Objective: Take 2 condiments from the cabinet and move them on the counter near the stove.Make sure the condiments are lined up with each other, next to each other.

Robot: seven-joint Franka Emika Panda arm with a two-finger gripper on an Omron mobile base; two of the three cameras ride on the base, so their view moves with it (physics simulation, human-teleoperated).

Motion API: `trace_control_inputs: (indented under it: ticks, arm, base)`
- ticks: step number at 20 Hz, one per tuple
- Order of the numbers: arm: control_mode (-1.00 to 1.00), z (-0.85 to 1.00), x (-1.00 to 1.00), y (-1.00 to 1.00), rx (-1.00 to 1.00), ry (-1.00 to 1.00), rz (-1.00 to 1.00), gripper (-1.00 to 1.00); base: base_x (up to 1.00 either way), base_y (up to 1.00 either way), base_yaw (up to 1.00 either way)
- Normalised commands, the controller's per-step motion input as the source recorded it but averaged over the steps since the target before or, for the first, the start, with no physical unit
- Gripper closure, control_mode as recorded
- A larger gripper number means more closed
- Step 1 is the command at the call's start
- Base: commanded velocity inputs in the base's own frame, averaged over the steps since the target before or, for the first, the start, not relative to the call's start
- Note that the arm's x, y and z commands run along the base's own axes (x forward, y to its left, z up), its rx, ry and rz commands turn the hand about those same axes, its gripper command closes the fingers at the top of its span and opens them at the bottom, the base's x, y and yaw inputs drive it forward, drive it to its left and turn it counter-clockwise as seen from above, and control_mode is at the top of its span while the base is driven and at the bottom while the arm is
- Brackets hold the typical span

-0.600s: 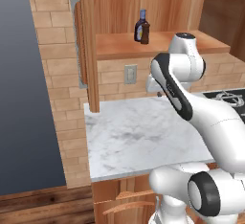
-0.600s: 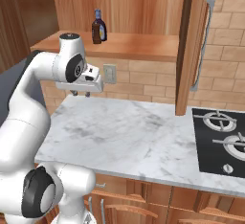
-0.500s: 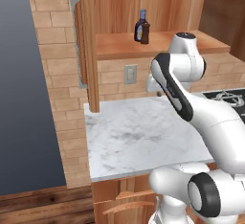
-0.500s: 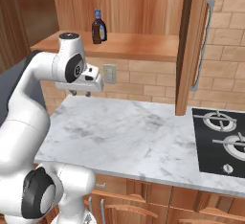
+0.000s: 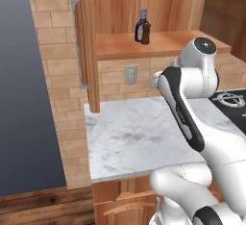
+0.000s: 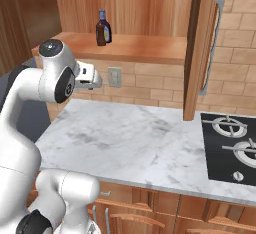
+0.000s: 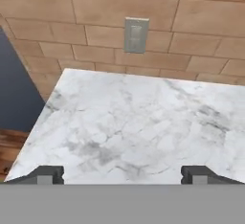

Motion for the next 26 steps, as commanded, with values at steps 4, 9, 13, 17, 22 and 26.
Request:
trace_control_inputs:
  ticks: [4,9,13,17,22,26]
  arm:
    - [-1.00,0.76,0.05,0.00,-0.04,-0.20,0.00,-1.00]
    - [-1.00,0.81,0.19,0.00,-0.01,-0.08,0.00,-1.00]
    - [-1.00,0.72,0.17,0.00,0.00,0.00,0.00,-1.00]
    - [-1.00,0.31,0.35,0.00,0.00,-0.01,0.00,-1.00]
    - [-1.00,0.08,0.40,0.00,0.00,-0.04,0.00,-1.00]
    - [-1.00,0.05,0.50,0.00,0.00,0.00,0.00,-1.00]
  base:
    - [0.00,0.00,0.00]
    - [0.00,0.00,0.00]
    - [0.00,0.00,0.00]
    - [0.00,0.00,0.00]
    - [0.00,0.00,0.00]
    - [0.00,0.00,0.00]
